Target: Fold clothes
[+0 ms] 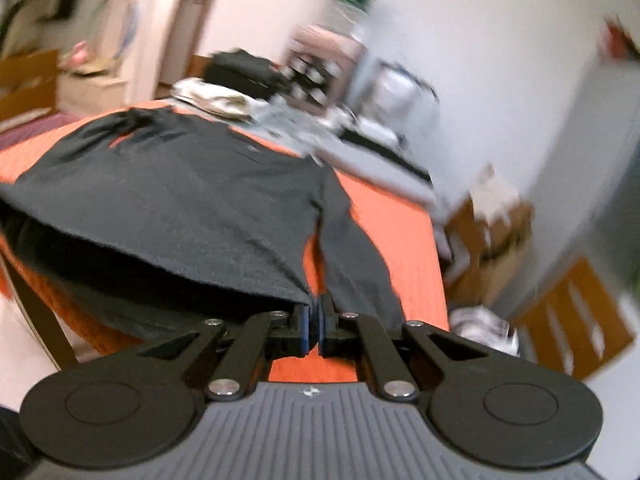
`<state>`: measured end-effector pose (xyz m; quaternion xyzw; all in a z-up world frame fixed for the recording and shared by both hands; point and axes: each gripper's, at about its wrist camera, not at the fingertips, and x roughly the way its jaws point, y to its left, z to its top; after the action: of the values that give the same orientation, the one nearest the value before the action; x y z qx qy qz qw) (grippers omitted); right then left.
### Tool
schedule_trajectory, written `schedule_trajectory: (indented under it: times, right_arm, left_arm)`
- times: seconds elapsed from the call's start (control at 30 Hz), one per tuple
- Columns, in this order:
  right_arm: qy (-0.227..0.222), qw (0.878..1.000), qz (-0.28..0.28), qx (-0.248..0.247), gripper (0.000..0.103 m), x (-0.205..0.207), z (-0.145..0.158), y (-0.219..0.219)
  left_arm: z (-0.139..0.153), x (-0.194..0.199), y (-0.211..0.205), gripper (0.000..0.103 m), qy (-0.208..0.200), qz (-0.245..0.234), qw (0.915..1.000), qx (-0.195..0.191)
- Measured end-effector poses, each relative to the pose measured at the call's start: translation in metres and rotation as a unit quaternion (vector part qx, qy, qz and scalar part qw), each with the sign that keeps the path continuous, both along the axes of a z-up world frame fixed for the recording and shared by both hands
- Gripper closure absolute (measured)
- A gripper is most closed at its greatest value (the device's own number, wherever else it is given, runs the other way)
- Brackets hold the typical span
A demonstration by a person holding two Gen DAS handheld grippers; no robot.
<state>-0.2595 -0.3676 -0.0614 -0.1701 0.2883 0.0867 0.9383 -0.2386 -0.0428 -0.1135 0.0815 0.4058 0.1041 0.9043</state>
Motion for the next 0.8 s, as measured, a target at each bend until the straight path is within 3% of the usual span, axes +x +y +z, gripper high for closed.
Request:
schedule_trajectory:
  times: [0.17,0.47,0.8]
  right_arm:
    - [0.052,0.996,-0.048,0.058,0.098,0.003,-0.021,-0.029]
    - [0.087,0.994,-0.044,0.055,0.097,0.013,-0.047,-0.030]
    - [0.090,0.993,-0.026,0.069,0.098,0.015,-0.034,-0.038]
  left_arm:
    - [-0.017,0.001,-0.003,0.095,0.009,0.005,0.9999,0.007]
    - [-0.031,-0.004,0.000,0.094,0.003,-0.019,0.9996,0.022]
    - [0.030,-0.027,0.009,0.098,-0.038,-0.020,0.9991,-0.003]
